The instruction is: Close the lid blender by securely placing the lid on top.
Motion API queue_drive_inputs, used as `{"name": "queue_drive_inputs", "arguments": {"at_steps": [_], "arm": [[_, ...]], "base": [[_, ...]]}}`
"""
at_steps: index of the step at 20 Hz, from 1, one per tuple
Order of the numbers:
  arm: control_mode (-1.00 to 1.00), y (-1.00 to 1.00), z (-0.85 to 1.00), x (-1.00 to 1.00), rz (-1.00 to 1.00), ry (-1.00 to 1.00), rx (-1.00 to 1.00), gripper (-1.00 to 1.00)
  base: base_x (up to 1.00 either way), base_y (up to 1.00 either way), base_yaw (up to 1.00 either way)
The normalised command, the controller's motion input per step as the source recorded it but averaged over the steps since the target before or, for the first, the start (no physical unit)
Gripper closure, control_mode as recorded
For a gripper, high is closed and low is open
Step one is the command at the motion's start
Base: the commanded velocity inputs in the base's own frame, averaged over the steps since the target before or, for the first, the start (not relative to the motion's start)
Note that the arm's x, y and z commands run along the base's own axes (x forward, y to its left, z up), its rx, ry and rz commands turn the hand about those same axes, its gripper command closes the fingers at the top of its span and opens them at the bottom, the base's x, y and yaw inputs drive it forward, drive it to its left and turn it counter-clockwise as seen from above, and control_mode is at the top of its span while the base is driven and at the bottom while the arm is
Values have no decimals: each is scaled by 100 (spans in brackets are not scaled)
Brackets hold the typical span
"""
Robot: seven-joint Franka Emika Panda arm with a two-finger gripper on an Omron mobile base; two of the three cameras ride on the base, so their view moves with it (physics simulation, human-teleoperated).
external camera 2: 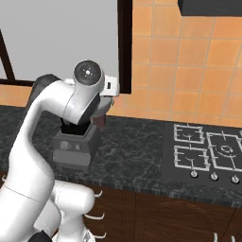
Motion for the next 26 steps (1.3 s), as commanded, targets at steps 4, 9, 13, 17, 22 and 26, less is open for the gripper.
{"name": "queue_drive_inputs", "arguments": {"at_steps": [4,9,13,17,22,26], "arm": [[-100,45,67,-12,1,-2,0,100],[-100,45,53,-1,1,0,0,100],[-100,40,49,0,0,0,0,100],[-100,34,39,4,0,0,0,100],[-100,28,25,18,-2,2,0,100],[-100,29,22,24,-4,3,0,100]], "base": [[0,0,0],[0,0,0],[0,0,0],[0,0,0],[0,0,0],[0,0,0]]}}
